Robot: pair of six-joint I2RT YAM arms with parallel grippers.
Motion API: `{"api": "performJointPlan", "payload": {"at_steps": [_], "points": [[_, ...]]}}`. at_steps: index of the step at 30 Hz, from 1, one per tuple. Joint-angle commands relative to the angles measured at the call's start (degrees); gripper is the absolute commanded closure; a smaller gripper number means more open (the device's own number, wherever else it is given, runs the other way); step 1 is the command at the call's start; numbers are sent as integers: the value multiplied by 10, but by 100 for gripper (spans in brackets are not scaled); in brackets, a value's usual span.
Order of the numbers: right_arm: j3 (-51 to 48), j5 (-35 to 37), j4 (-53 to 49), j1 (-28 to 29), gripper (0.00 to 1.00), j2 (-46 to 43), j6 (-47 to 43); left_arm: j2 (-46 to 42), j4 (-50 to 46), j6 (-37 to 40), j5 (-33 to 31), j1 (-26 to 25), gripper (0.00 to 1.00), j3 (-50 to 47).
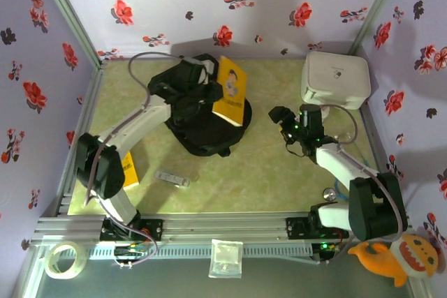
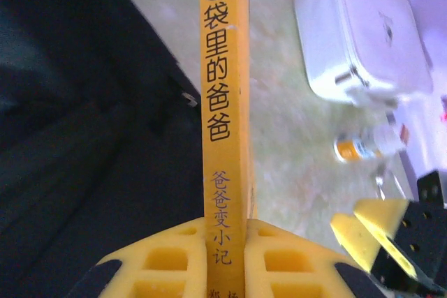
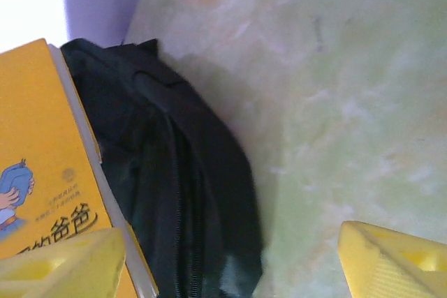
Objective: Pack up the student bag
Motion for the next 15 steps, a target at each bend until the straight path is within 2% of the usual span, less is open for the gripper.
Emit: {"api": "performJointPlan", "payload": {"at_steps": [1, 5, 8, 15], "points": [[4, -73, 132, 9, 19, 37, 70, -53, 132, -77, -23, 21, 100, -56], [20, -104, 224, 33, 19, 76, 160, -94, 231, -144, -22, 43, 100, -120], [31, -93, 280, 61, 18, 96, 219, -114, 288, -191, -31, 53, 100, -155], [72, -41, 353, 134, 15, 129, 289, -136, 334, -263, -93, 55, 100, -182]]}}
